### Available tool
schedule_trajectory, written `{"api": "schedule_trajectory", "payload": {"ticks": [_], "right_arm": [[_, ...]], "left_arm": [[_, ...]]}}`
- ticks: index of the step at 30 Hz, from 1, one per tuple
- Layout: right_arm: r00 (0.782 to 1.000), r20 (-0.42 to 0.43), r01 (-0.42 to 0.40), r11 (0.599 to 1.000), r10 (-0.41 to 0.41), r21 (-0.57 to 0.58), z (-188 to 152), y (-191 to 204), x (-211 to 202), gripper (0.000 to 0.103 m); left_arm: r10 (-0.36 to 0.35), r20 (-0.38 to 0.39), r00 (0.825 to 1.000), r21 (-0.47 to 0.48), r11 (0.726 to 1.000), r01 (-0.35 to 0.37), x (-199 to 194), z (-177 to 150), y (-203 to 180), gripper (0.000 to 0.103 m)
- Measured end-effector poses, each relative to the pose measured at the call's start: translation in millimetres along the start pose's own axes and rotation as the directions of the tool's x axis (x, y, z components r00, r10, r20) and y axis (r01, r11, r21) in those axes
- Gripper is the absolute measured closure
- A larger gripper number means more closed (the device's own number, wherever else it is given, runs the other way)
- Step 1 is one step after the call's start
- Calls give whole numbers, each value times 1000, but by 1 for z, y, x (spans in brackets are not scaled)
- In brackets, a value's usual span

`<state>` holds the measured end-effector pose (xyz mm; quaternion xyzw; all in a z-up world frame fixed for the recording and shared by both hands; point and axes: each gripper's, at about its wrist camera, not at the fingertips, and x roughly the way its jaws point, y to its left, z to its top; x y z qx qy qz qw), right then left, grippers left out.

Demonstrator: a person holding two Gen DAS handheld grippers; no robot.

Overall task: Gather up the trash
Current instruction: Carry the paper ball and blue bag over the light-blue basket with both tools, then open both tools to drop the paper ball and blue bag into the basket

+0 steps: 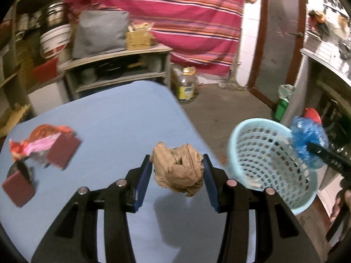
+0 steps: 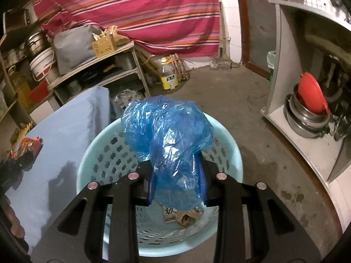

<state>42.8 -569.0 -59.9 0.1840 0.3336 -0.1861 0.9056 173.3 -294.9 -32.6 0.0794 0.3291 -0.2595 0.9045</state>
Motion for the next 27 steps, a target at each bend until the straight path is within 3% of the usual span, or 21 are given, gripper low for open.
{"api": "schedule_trajectory", "payload": {"ticks": [7,9,16,18,20,27], "right_arm": [[999,-46,-1,1000,0,-20,1,5,15,65],[998,-61,6,1000,-7,-26,1,9,19,48],[996,-69,53,998,-56,-41,2,5,21,34],[996,-41,80,996,-81,-38,2,1,13,18],[993,-10,117,993,-117,-25,3,-6,4,11],[987,3,158,987,-158,4,1,-23,-3,8]], "left_arm": [[-62,9,998,44,997,61,13,18,-51,57],[-74,10,997,54,996,74,15,22,-61,57],[-86,17,996,82,993,84,20,33,-78,57],[-95,13,995,80,992,93,21,35,-80,57],[-101,10,995,80,992,100,23,35,-83,57],[-143,-56,988,76,986,147,43,29,-99,56]]}}
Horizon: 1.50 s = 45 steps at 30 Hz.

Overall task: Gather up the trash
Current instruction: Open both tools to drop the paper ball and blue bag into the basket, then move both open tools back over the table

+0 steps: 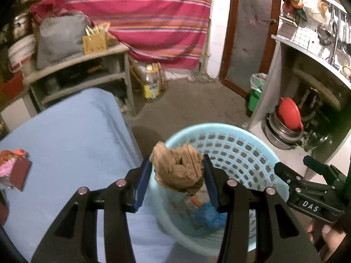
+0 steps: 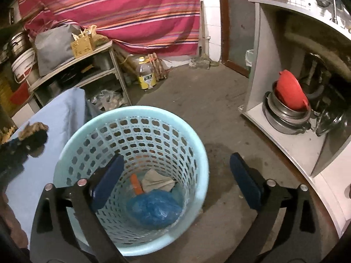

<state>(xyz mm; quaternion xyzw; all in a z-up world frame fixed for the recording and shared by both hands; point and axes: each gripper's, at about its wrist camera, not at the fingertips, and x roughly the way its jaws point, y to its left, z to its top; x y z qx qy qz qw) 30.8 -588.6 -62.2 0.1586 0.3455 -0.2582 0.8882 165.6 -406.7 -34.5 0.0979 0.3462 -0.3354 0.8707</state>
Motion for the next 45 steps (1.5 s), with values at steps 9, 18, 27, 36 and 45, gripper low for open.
{"api": "schedule_trajectory", "payload": {"ticks": [9,18,27,36,45], "right_arm": [[1000,-6,23,998,-23,55,0,-15,-1,8],[1000,-10,22,998,-21,51,1,-8,-1,8],[1000,1,-21,1000,21,-4,5,49,-2,4],[993,0,-114,987,115,-115,1,155,-2,4],[977,-42,-214,947,210,-241,-19,253,5,4]], "left_arm": [[-42,-76,996,18,999,43,33,4,-20,43],[-13,-79,997,-19,1000,11,24,0,2,27],[86,-43,995,-123,988,-91,-28,-19,86,13],[356,-39,934,-231,906,-355,-97,-65,220,7],[584,-83,807,-460,696,-551,-144,-125,333,6]]}}
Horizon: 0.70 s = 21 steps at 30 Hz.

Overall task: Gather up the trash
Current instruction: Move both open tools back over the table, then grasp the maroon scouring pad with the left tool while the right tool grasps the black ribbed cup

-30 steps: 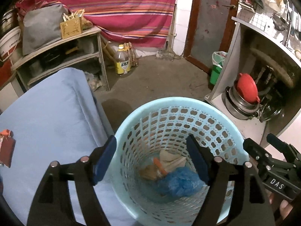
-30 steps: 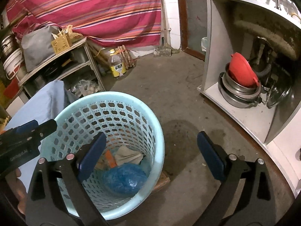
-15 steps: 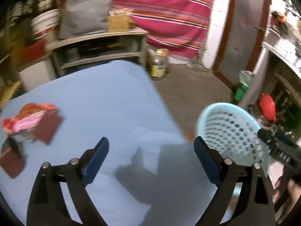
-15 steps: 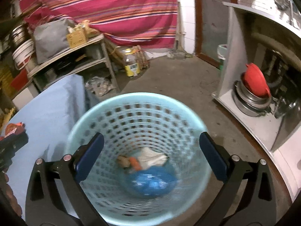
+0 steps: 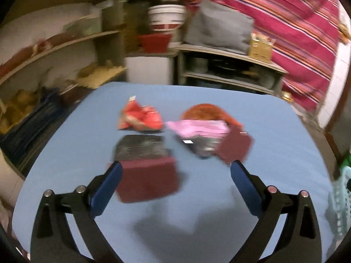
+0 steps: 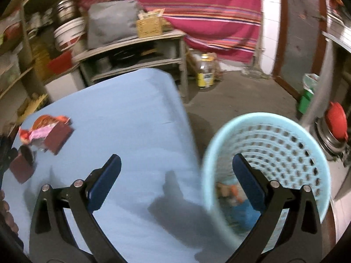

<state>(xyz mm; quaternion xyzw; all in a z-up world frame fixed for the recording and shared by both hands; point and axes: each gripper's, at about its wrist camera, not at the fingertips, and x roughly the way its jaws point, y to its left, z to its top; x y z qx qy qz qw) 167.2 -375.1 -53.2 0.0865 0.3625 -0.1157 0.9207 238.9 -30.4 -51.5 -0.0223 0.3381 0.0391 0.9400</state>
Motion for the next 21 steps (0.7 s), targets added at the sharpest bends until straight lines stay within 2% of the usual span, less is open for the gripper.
{"api": "schedule_trajectory", "payload": {"ticks": [5,9,13,21], "right_arm": [[1000,-16,6,995,-8,-104,-4,40,17,4],[999,-32,5,991,-9,-134,-7,63,30,4],[999,-50,-19,988,12,-155,-9,82,39,4],[997,-67,-37,974,23,-222,-14,120,52,4]], "left_arm": [[28,-58,998,-10,1000,-28,27,-10,26,6],[35,-84,996,-44,998,-39,47,-14,37,6],[-6,-110,994,-82,997,-3,55,-13,41,6],[-33,-110,993,-47,998,28,59,-15,36,7]]}}
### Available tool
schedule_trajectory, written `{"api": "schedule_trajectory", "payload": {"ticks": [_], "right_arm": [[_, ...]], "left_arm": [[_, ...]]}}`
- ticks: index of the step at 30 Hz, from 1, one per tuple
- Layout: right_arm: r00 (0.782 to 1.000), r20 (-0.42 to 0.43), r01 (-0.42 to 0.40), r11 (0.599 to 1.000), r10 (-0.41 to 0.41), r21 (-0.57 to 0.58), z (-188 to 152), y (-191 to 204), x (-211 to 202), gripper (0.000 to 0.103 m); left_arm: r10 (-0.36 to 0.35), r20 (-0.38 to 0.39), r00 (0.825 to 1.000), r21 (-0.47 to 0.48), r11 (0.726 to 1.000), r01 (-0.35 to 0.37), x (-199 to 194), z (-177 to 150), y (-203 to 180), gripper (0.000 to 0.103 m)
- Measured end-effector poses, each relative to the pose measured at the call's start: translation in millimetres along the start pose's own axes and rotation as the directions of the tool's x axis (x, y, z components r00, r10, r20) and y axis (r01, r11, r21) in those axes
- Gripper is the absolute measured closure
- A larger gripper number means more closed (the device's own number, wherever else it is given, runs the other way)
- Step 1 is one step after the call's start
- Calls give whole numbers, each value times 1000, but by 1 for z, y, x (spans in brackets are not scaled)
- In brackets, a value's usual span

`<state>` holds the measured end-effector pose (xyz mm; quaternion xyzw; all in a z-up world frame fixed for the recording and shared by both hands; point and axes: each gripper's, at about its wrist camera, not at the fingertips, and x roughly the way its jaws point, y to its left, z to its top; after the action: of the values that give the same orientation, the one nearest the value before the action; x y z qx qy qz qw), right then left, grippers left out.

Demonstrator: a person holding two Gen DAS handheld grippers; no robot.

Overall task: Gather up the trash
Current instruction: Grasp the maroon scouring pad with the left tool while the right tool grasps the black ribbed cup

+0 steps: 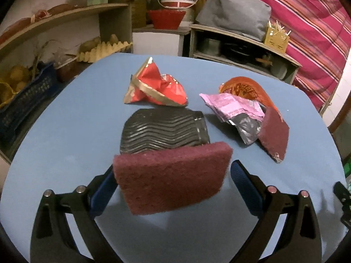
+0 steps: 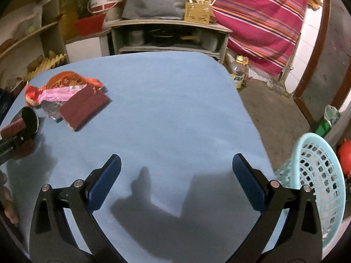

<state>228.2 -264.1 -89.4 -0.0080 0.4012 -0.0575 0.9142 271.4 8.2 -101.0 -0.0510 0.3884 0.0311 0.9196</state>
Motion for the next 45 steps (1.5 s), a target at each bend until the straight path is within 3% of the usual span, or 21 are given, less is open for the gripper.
{"api": "schedule_trajectory", "payload": {"ticks": [2,4,9,14,18,21,30,39,45], "right_arm": [[1000,0,-8,1000,8,-4,2,6,2,4],[1000,1,-24,1000,24,-7,5,14,3,4],[999,-11,-54,998,53,-24,7,39,11,4],[997,-12,-74,996,74,-52,9,64,12,4],[994,-10,-105,992,105,-71,10,86,10,4],[988,-14,-154,985,153,-82,11,110,9,4],[959,-3,-279,943,283,-179,11,196,-1,4],[965,20,-239,911,261,-336,16,255,0,4],[976,9,-199,914,216,-352,32,268,14,4]], "left_arm": [[-15,13,1000,14,1000,15,-5,0,-1,12],[-28,27,999,50,998,27,-12,-1,-2,22],[-55,53,997,109,993,49,-26,-1,3,23],[-84,64,994,102,992,78,-47,4,29,23],[-74,102,992,84,994,66,-65,9,54,23],[-29,109,994,89,996,19,-64,11,72,23],[51,67,996,-27,998,-50,-51,12,155,23],[64,46,997,-165,985,-55,-55,15,214,23],[72,61,996,-167,984,-61,-65,16,220,23]]}}
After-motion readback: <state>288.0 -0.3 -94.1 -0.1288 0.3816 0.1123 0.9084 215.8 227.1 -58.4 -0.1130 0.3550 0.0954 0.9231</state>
